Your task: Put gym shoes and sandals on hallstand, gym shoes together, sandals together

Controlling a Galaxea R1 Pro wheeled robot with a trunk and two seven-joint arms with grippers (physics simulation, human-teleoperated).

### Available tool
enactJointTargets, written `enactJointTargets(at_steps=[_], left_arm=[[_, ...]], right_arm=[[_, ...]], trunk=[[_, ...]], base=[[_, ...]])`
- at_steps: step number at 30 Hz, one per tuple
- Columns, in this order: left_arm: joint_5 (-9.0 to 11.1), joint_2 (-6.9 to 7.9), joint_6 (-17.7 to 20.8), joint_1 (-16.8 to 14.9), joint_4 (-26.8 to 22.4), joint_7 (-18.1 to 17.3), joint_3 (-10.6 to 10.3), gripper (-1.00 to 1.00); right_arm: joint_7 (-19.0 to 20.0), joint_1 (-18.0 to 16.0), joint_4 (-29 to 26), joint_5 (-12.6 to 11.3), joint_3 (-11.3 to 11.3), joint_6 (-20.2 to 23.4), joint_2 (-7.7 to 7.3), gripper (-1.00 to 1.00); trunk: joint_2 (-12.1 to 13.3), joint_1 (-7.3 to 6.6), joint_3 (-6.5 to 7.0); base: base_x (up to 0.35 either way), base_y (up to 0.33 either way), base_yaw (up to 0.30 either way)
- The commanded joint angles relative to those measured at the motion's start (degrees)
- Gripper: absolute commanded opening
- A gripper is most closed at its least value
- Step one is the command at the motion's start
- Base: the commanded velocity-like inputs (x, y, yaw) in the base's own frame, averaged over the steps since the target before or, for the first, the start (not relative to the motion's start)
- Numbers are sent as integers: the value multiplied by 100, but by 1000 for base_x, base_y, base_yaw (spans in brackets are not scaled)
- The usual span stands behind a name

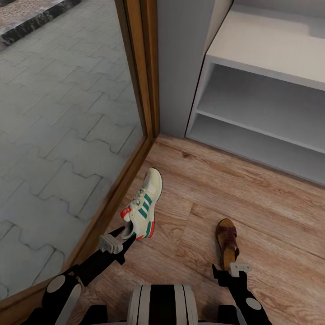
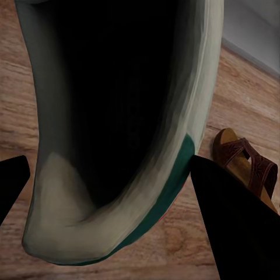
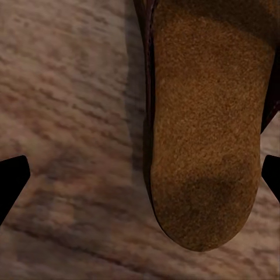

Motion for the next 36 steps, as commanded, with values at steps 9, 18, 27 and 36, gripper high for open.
enactJointTargets(at_steps=[9, 18, 27, 36], left_arm=[[56, 3, 59, -2, -3, -13, -3, -100], [55, 3, 56, -2, -3, -13, -3, -100], [55, 3, 58, -2, -3, -13, -3, -100], [55, 3, 58, -2, -3, -13, -3, -100]], right_arm=[[-6, 0, 27, -69, -18, 8, -26, 100], [-6, -2, 65, -388, -199, 8, -100, 100], [-6, -2, 61, -393, -214, 6, -90, 100], [-6, 0, 61, -390, -215, 3, -84, 100]], trunk=[[-1, -1, -3], [-1, -1, -3], [-1, -1, -3], [-5, 7, -69]], base=[[0, 0, 0], [0, 0, 0], [0, 0, 0], [0, 0, 0]])
